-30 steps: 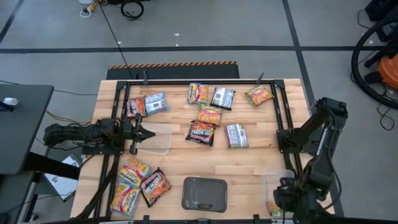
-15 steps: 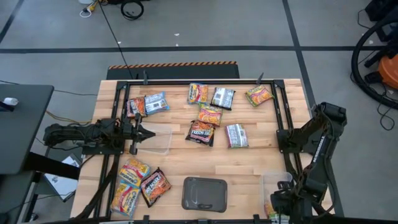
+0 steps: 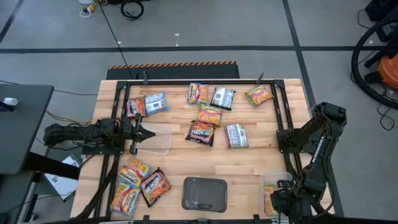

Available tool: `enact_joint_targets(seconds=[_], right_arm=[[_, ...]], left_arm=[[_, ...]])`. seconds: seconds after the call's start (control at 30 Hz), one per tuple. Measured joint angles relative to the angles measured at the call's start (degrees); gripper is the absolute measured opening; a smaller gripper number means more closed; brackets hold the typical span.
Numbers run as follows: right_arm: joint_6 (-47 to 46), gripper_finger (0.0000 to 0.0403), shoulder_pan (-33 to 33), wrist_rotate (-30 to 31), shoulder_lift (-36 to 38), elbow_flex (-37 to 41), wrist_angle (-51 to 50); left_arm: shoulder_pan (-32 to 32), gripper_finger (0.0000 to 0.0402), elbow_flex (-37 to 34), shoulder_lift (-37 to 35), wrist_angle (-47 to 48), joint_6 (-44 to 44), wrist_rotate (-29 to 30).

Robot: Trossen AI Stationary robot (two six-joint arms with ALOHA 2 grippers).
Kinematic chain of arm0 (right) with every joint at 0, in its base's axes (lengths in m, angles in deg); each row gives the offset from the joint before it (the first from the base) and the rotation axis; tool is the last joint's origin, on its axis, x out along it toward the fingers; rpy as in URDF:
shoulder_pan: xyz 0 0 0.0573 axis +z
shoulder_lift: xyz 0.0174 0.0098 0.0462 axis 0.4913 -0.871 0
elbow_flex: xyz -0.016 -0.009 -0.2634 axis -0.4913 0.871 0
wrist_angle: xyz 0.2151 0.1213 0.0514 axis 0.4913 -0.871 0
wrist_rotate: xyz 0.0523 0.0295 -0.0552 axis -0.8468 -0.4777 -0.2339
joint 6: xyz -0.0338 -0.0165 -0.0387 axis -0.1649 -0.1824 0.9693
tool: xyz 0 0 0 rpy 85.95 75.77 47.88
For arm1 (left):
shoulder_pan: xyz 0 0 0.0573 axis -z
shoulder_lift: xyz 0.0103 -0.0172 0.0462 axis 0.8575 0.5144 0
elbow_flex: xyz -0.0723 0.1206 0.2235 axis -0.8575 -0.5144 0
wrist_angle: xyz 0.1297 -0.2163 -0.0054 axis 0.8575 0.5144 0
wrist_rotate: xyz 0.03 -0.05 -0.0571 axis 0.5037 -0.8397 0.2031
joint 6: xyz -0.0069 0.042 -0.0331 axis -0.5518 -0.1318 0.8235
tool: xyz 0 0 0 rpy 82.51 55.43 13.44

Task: Sort Maruchan noodles
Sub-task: Put the green noodle pack into the bottom transparent bin

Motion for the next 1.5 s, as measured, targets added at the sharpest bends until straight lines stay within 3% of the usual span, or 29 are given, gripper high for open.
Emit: enact_joint_targets(seconds=[0.2, 0.43, 0.77, 0.93, 1.03, 1.17, 1.5], right_arm=[[-0.56, 0.0093, -1.32, 0.65, 0.02, 0.0, -0.36], [-2.05, 0.0099, -1.53, 8.63, -0.07, 1.29, -11.45], [-3.16, 0.0152, -2.37, 8.15, -0.13, 11.48, -8.07], [-0.34, 0.0155, -3.91, 6.66, -0.13, 11.87, -9.47], [1.54, 0.0156, -5.07, 2.92, -0.11, 13.86, -4.45], [1.84, 0.0156, -5.99, 2.37, 0.16, 17.27, 0.38], [3.33, 0.0156, -6.8, 0.86, -0.11, 14.16, -3.43]], left_arm=[[0.0, 0.0025, 0.01, 0.0, 0.0, 0.0, 0.01], [0.0, 0.0025, 0.02, 0.02, 0.0, 0.0, 0.0], [0.0, 0.0025, 0.02, 0.02, 0.0, 0.0, 0.02], [-0.01, 0.0025, 0.02, 0.02, 0.0, -0.01, 0.01], [0.0, 0.0025, 0.02, 0.02, 0.02, -0.01, 0.01], [0.0, 0.0025, 0.02, 0.02, 0.0, 0.0, 0.02], [-0.02, 0.0025, 0.02, 0.0, 0.0, 0.0, 0.0]])
